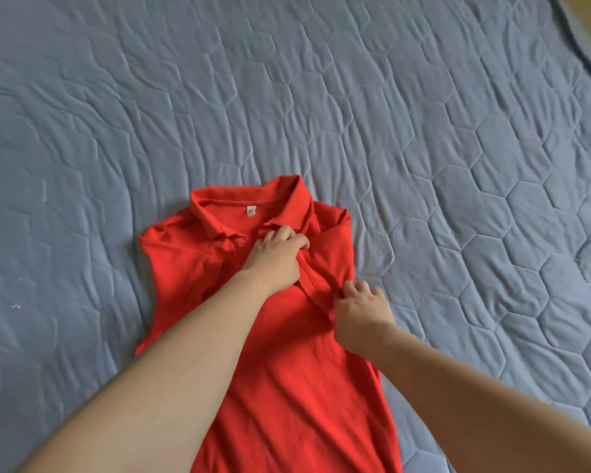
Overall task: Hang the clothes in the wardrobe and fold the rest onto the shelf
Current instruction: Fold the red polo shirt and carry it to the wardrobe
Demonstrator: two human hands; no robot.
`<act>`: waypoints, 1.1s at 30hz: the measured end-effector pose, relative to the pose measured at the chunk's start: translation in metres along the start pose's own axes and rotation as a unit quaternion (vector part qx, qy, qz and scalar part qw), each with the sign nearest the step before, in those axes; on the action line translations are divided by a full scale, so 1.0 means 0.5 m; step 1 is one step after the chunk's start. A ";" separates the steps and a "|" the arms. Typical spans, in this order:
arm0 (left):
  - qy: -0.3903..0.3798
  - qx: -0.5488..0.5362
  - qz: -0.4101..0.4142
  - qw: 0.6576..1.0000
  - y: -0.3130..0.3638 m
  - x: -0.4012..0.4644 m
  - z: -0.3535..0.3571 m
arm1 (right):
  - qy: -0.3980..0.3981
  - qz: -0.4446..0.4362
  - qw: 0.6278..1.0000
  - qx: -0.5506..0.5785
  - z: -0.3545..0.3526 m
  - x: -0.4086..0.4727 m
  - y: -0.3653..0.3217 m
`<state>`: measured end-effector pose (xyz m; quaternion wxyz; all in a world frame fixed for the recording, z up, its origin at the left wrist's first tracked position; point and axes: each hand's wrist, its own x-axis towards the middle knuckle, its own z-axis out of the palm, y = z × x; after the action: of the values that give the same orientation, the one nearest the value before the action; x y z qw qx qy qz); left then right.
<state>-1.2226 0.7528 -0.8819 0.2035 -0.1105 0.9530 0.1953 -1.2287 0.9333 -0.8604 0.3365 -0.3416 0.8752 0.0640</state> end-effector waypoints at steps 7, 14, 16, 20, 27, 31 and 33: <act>0.160 0.076 -0.076 0.981 -0.154 0.006 -0.117 | 0.169 0.040 0.969 0.174 -0.164 0.161 0.002; 0.000 0.142 -0.090 0.986 -0.235 0.042 -0.164 | 0.107 0.012 0.983 0.149 -0.241 0.300 -0.061; 0.108 0.199 -0.033 0.974 -0.237 0.016 -0.159 | 0.208 -0.036 0.972 0.102 -0.219 0.287 -0.070; 0.223 0.207 0.025 0.952 -0.245 -0.090 -0.097 | 0.299 -0.121 0.947 0.001 -0.126 0.186 -0.086; 0.181 0.045 -0.139 0.972 -0.239 -0.209 -0.024 | 0.248 -0.081 0.965 0.033 -0.051 0.059 -0.075; 0.173 0.072 -0.109 0.976 -0.212 -0.139 -0.042 | 0.201 -0.042 0.978 0.023 -0.067 0.115 -0.123; 0.115 0.084 -0.119 0.983 -0.216 -0.110 -0.022 | 0.158 -0.031 0.987 -0.005 -0.045 0.153 -0.131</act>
<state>-1.1459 0.6583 -0.8842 0.1231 -0.2276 0.9630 0.0749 -1.2402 0.8331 -0.8840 0.1944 -0.3758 0.9061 0.0029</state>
